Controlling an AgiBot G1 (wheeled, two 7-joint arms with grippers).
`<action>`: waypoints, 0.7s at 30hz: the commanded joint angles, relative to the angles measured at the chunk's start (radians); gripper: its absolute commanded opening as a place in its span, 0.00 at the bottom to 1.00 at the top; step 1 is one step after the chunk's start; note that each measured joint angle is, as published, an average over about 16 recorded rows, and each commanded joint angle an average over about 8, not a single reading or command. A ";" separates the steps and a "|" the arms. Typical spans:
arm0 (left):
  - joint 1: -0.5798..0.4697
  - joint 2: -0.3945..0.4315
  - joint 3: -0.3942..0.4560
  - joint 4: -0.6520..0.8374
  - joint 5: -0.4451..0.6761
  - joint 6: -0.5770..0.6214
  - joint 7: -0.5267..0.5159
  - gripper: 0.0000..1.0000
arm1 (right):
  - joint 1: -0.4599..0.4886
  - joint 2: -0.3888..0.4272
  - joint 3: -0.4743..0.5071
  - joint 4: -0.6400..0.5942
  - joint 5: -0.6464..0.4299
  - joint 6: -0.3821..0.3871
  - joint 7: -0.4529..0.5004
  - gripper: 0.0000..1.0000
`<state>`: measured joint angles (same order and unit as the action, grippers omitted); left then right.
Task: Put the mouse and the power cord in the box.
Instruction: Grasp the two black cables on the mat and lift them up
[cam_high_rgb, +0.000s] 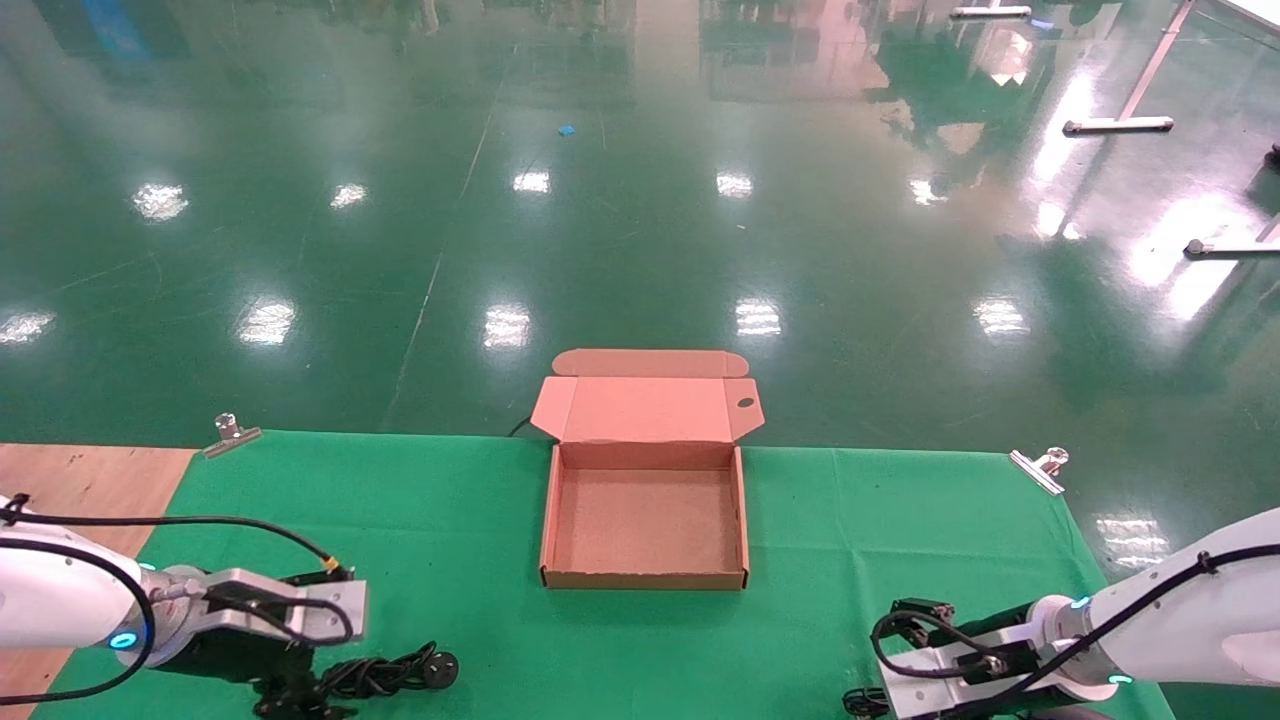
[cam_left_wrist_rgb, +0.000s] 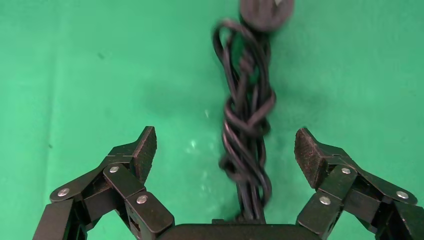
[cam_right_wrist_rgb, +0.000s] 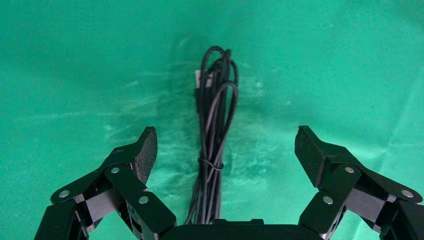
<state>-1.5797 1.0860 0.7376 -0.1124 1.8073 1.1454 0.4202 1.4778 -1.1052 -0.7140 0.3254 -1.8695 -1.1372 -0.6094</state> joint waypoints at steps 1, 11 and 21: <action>-0.001 0.002 -0.012 0.020 -0.018 -0.005 0.014 0.64 | 0.014 -0.014 0.005 -0.054 0.009 0.007 -0.030 0.53; -0.006 -0.002 -0.024 0.063 -0.037 0.030 0.075 0.00 | 0.063 -0.034 0.015 -0.196 0.024 0.003 -0.108 0.00; -0.024 -0.001 -0.020 0.085 -0.032 0.049 0.100 0.00 | 0.091 -0.043 0.013 -0.262 0.023 -0.005 -0.146 0.00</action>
<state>-1.6025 1.0872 0.7184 -0.0295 1.7772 1.1921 0.5199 1.5664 -1.1484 -0.7009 0.0660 -1.8473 -1.1412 -0.7539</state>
